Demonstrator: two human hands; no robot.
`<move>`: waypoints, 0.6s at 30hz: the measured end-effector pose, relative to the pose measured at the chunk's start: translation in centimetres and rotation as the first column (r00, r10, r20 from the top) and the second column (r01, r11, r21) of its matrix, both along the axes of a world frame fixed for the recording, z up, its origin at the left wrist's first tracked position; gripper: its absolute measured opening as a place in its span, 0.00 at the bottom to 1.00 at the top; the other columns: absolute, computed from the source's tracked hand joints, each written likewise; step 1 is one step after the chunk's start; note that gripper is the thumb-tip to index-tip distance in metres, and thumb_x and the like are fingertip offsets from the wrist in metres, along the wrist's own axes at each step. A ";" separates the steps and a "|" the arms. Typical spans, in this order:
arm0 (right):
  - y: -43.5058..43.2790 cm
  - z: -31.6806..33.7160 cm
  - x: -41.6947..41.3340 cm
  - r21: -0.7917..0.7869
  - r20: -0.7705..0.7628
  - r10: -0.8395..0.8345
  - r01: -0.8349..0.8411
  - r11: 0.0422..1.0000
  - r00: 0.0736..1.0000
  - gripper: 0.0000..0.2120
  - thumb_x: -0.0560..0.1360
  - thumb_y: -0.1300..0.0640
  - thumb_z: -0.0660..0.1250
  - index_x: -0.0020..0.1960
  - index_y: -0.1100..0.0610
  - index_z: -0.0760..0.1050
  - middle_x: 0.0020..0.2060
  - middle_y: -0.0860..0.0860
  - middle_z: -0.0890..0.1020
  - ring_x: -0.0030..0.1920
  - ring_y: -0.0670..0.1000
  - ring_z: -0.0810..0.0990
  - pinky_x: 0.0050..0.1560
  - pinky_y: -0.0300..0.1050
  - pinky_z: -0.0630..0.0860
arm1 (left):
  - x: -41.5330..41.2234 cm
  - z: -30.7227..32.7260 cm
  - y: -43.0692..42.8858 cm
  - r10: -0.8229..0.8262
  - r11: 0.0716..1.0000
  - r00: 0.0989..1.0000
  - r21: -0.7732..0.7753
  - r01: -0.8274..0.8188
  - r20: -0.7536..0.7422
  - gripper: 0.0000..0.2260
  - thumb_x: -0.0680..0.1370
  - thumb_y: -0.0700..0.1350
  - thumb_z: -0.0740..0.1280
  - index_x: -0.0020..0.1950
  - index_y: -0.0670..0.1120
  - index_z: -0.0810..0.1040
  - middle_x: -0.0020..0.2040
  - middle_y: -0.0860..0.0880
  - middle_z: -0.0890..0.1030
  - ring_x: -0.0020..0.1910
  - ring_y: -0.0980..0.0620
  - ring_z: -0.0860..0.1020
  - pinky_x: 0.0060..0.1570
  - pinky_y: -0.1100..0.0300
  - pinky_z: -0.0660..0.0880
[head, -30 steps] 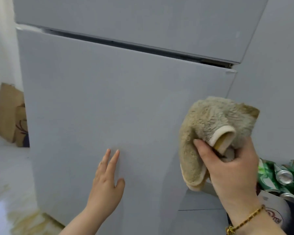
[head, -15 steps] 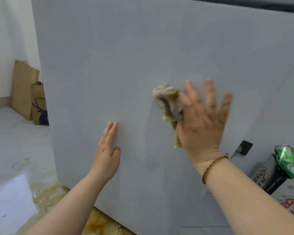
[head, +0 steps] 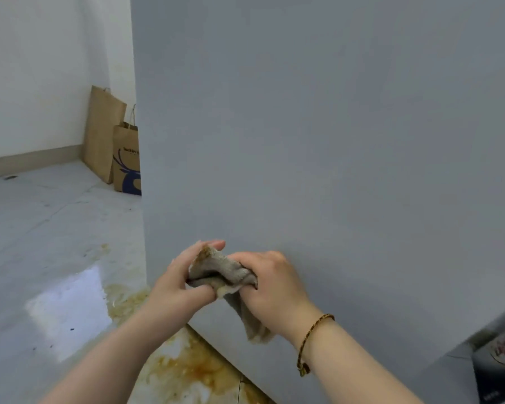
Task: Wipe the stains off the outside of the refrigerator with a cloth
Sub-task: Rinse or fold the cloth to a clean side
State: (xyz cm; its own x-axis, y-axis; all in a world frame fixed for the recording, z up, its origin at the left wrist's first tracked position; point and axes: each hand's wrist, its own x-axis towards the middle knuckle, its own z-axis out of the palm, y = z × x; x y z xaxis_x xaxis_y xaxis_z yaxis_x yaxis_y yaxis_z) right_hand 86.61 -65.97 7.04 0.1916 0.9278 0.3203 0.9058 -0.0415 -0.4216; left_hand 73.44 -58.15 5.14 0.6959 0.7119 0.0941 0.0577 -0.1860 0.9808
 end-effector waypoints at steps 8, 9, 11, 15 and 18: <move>5.6 11.3 -3.7 -0.211 -0.758 -0.057 -0.162 0.964 0.650 0.12 0.70 0.60 0.71 0.46 0.48 0.71 0.41 0.44 0.78 0.40 0.41 0.78 0.43 0.33 0.75 | -4.8 13.1 3.8 0.310 0.951 0.951 -0.018 -0.310 0.000 0.08 0.58 0.58 0.67 0.34 0.60 0.81 0.34 0.59 0.82 0.33 0.65 0.77 0.30 0.75 0.70; 6.2 13.1 -4.4 -0.223 -0.812 -0.085 -0.173 0.959 0.577 0.12 0.69 0.59 0.72 0.46 0.48 0.71 0.40 0.45 0.80 0.39 0.42 0.79 0.42 0.34 0.75 | -5.8 15.0 4.2 0.337 0.939 0.941 -0.064 -0.337 -0.005 0.04 0.63 0.53 0.70 0.34 0.55 0.82 0.33 0.56 0.82 0.33 0.62 0.78 0.30 0.73 0.72; 7.7 17.5 -6.5 -0.239 -0.886 -0.133 -0.192 0.952 0.444 0.17 0.63 0.52 0.74 0.48 0.51 0.73 0.41 0.47 0.81 0.39 0.44 0.80 0.40 0.38 0.76 | -8.6 19.5 5.2 0.422 0.898 0.906 -0.123 -0.422 -0.024 0.04 0.71 0.43 0.71 0.36 0.48 0.81 0.33 0.49 0.83 0.34 0.56 0.80 0.34 0.63 0.78; 10.4 26.3 -11.6 -0.251 -0.950 -0.179 -0.281 0.926 0.257 0.26 0.60 0.43 0.69 0.56 0.52 0.72 0.50 0.50 0.80 0.42 0.45 0.80 0.40 0.40 0.76 | -15.2 29.5 7.0 0.637 0.724 0.770 -0.312 -0.615 -0.038 0.05 0.75 0.42 0.66 0.39 0.47 0.78 0.36 0.48 0.81 0.38 0.50 0.79 0.35 0.57 0.76; 12.5 31.3 -16.2 -0.219 -0.976 -0.198 -0.437 0.872 0.094 0.44 0.48 0.42 0.79 0.60 0.53 0.70 0.53 0.53 0.80 0.47 0.49 0.83 0.41 0.41 0.79 | -19.6 34.9 8.2 0.735 0.596 0.677 -0.437 -0.673 -0.040 0.04 0.76 0.47 0.64 0.44 0.48 0.77 0.41 0.48 0.81 0.42 0.52 0.79 0.35 0.61 0.73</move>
State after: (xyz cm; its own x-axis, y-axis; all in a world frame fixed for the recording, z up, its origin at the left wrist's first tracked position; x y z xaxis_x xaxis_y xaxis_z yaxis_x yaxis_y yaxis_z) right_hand 70.46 -53.52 38.30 -0.1007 0.9146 -0.3916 -0.2738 -0.4039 -0.8729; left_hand 53.88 -49.99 40.02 -0.0363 0.9665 -0.2541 -0.1275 0.2477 0.9604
